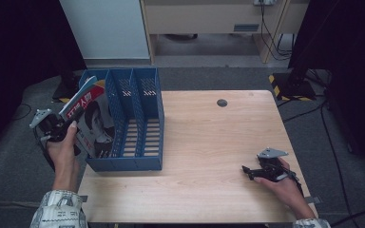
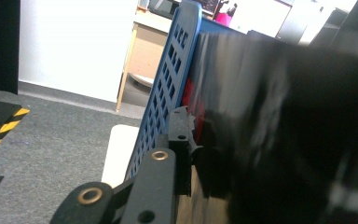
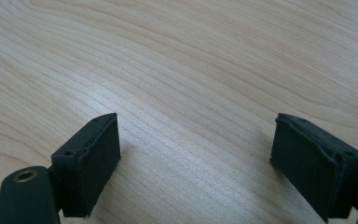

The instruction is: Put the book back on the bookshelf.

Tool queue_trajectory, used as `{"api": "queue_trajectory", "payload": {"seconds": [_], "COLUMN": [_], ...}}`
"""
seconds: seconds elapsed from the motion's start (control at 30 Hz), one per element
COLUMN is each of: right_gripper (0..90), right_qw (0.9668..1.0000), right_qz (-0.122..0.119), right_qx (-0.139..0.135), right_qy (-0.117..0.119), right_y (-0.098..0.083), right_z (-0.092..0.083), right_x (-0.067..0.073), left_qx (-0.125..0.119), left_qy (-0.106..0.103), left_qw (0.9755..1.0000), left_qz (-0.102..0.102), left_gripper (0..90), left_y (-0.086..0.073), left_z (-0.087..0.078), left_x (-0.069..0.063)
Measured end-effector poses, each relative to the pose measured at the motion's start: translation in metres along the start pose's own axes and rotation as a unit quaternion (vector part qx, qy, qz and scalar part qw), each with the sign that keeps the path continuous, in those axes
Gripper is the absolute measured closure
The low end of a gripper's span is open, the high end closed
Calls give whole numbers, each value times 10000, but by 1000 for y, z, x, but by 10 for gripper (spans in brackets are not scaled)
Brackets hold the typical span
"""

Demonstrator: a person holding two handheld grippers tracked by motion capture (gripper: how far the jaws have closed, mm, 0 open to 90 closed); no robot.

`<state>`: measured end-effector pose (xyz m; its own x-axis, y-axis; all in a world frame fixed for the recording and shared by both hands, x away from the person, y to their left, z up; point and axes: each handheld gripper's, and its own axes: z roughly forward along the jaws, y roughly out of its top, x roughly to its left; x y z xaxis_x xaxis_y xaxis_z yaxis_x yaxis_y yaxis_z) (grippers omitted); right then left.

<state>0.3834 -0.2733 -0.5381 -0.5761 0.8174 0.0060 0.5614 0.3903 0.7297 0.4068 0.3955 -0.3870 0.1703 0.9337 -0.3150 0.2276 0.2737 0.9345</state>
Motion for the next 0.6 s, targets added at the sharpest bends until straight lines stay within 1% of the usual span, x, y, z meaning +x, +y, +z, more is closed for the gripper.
{"api": "queue_trajectory", "payload": {"seconds": [0.07, 0.23, 0.33, 0.4, 0.43, 0.57, 0.6], "right_gripper": [156, 156, 156, 156, 157, 156, 156], "right_qw": [10000, 10000, 10000, 10000, 10000, 10000, 10000], "right_qz": [0, 4, 2, 1, 2, 2, 2], "right_qx": [0, -14, -5, -5, -12, -7, -7], "right_qy": [-1, -11, -4, -5, -9, -5, -5], "right_y": [0, 0, 0, 0, 0, 0, 0], "right_z": [0, 0, 0, 0, 0, 0, 0], "right_x": [0, 0, 0, 0, 0, 0, 0], "left_qx": [2, 45, 80, 154, 154, 191, 191], "left_qy": [36, 112, 117, 155, 155, 120, 120], "left_qw": [10000, 9998, 9997, 9995, 9995, 9997, 9997], "left_qz": [90, 155, 189, 236, 236, 11, 11], "left_gripper": [772, 758, 756, 753, 755, 821, 841], "left_y": [5, 13, 15, 19, 19, 20, 20], "left_z": [0, 1, 2, 4, 4, 7, 7], "left_x": [-3, -6, -7, -9, -9, -6, -6]}}
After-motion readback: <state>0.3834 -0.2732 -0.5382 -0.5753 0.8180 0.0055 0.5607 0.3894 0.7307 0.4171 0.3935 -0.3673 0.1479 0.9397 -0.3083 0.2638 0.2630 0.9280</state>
